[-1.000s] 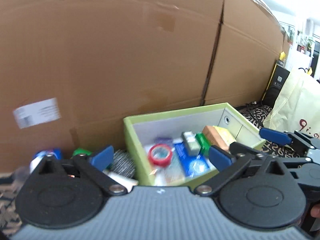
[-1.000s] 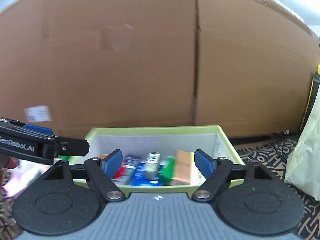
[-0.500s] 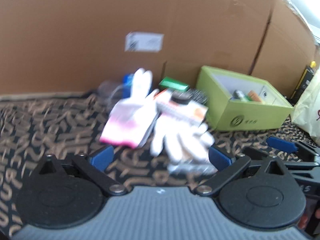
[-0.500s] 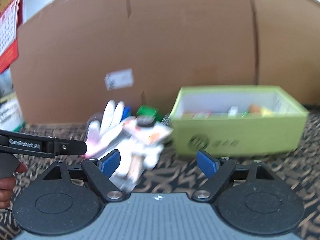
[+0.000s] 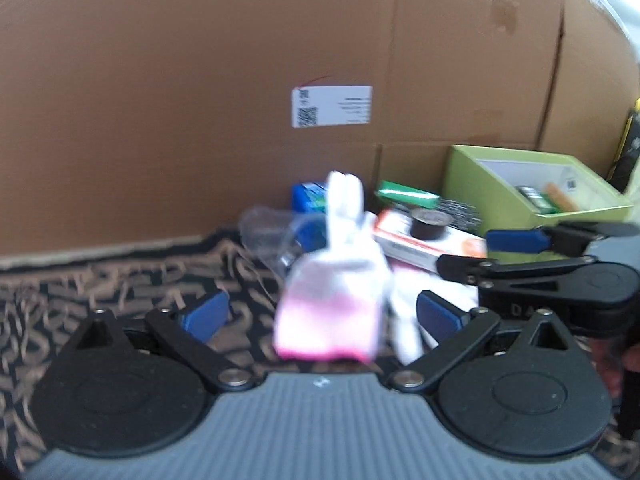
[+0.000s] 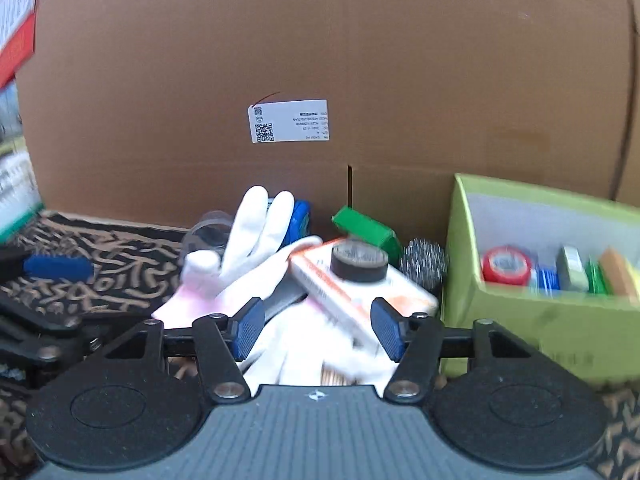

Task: Organize objects
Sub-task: 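Open both tools and return to the pile, grasp the black tape roll with the right tool, then grasp the pink-white glove with the left tool while the right holds the tape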

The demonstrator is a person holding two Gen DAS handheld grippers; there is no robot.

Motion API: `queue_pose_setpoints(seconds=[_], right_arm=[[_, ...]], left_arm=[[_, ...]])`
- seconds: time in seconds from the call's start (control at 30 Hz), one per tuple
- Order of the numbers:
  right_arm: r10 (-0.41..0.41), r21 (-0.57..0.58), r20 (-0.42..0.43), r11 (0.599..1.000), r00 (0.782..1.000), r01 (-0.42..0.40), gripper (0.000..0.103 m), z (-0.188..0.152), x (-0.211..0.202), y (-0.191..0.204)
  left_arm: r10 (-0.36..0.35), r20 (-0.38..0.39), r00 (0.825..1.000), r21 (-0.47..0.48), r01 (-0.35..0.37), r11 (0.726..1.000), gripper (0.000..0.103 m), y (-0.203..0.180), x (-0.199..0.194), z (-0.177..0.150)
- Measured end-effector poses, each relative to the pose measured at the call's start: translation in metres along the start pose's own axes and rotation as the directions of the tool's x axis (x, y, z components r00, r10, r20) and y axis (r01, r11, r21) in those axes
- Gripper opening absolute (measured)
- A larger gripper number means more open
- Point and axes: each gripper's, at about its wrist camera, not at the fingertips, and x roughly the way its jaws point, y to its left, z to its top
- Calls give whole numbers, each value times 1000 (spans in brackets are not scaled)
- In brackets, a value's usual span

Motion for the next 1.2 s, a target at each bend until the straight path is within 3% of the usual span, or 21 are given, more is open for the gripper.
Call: queue_pose_setpoints(seconds=[0.13,0.27,0.3,0.4,0.43,0.5,0.67,0.9,1.0,1.07,1.1,1.13,1.2], right_arm=[[-75,-50,0,996,997,75,63,15,27,6],[-125,-54,-39,991,991,122,61,22,57,1],[-124,-49,-51,991,991,122,61,23,63,-1],[-108,-16,-60,994,992,108,61,24,72,-7],[-101,-5,-64,995,993,101,59,25,73,-9],[-70,13,-73,997,995,71,50,25,71,-12],[-39,-44,-66,998,997,36,50,15,50,-2],[15,-53,-22,998,1000,-16,50,-16,-16,5],[51,-34,-37,998,998,-53,50,-35,-41,4],[50,-27,-51,998,997,-52,50,-50,-50,6],[45,-23,-57,999,997,-46,50,-55,-54,5],[42,-15,-60,999,997,-43,50,-61,-56,5],[38,9,-66,999,997,-37,50,-70,-63,5]], left_arm=[[-32,-31,999,23,32,999,79,2,31,10],[-33,-33,999,32,34,999,74,1,49,11],[-36,-37,999,29,37,999,68,2,53,11],[-53,-83,995,17,54,998,39,4,64,11],[-63,-102,993,11,64,998,23,5,67,9],[-89,-126,988,-8,88,996,8,7,67,4],[-110,-107,988,-3,110,994,6,3,41,-9],[-185,-104,977,-3,186,983,6,-2,-11,-36],[-168,-110,980,15,171,985,8,-7,-19,-44],[-130,-97,987,4,131,991,29,-5,-13,-39],[-115,-83,990,-4,115,993,55,-3,-9,-36],[-95,-65,993,-5,95,995,72,1,-3,-33],[-28,-57,998,-17,27,999,72,7,16,-25]])
